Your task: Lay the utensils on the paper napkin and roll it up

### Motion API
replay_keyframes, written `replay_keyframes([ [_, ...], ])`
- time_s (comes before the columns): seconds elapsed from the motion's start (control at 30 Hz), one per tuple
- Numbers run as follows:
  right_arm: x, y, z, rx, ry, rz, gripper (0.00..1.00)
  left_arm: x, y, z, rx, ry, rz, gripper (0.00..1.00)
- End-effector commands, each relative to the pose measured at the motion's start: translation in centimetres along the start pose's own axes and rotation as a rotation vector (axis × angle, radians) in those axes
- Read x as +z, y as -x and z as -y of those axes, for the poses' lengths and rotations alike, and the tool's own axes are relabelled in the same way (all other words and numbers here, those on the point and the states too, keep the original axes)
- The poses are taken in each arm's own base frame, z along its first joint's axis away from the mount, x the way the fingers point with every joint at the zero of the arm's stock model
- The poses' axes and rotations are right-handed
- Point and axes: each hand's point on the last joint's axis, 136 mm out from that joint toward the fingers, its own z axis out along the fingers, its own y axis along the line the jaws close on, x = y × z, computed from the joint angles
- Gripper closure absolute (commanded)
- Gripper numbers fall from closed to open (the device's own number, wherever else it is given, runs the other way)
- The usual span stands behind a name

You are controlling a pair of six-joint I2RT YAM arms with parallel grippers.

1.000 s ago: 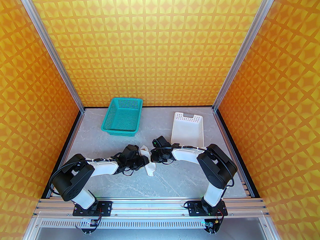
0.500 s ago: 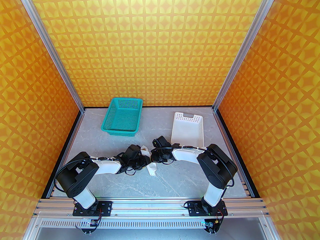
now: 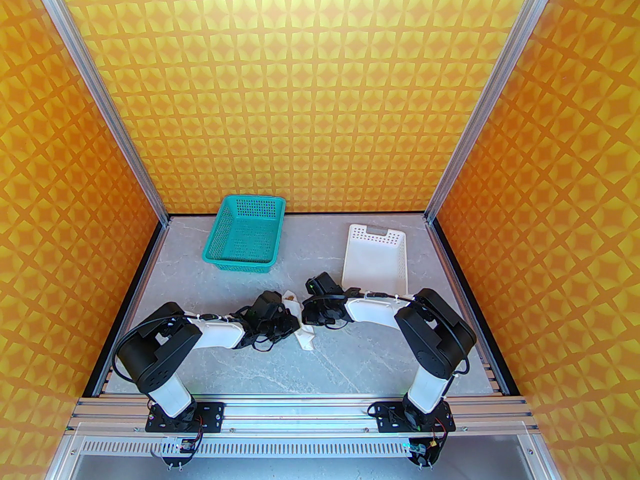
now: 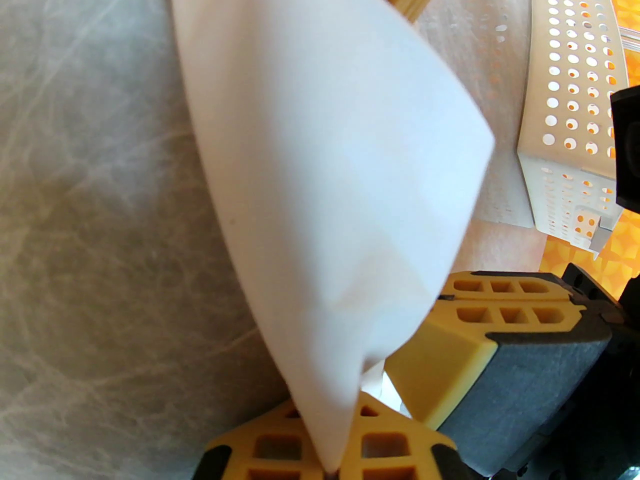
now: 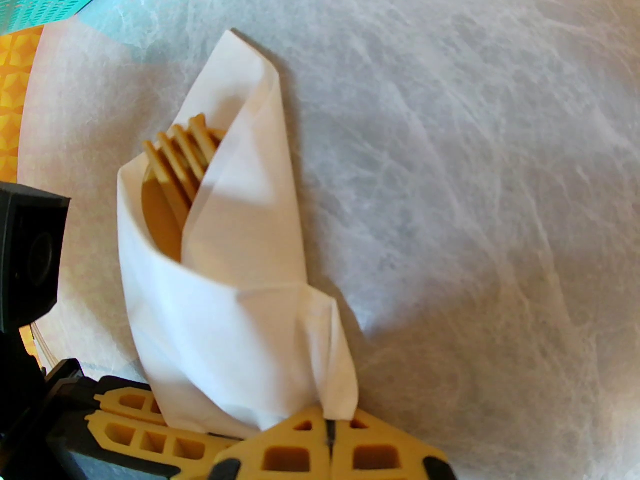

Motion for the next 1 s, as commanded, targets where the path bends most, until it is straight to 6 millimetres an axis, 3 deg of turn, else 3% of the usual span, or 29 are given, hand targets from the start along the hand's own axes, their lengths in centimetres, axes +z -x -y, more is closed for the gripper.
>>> replay_keyframes([
  [0.0,-1.4,-0.2,1.0,0.044,0.000,0.009,0.90,-0.7,-0.1,-1.8,0.032,0.061,0.025,1.00],
  [0.13,-4.3,1.7,-0.1,0.031,0.066,0.084,0.76,-1.3,0.3,-1.2,0.064,0.022,0.049,1.00],
  [0.23,-6.8,2.5,0.4,0.031,0.071,0.136,0.67,-2.3,0.9,-0.5,0.102,-0.006,0.079,1.00],
  [0.43,-12.1,3.3,0.8,0.018,0.166,0.274,0.54,-6.4,3.0,1.9,0.200,-0.109,0.205,1.00],
  [0.53,-14.7,3.4,-1.0,-0.037,0.283,0.352,0.48,-9.7,3.8,4.4,0.295,-0.187,0.284,1.00],
  [0.67,-18.6,3.4,-5.2,-0.136,0.515,0.462,0.38,-15.8,5.3,8.6,0.429,-0.300,0.435,1.00],
  [0.8,-23.3,3.5,-8.5,-0.223,0.708,0.613,0.23,-20.9,5.0,12.7,0.572,-0.401,0.536,1.00],
  [0.97,-26.9,2.5,-11.9,-0.334,0.819,0.698,0.05,-25.3,3.5,17.0,0.701,-0.552,0.578,1.00],
])
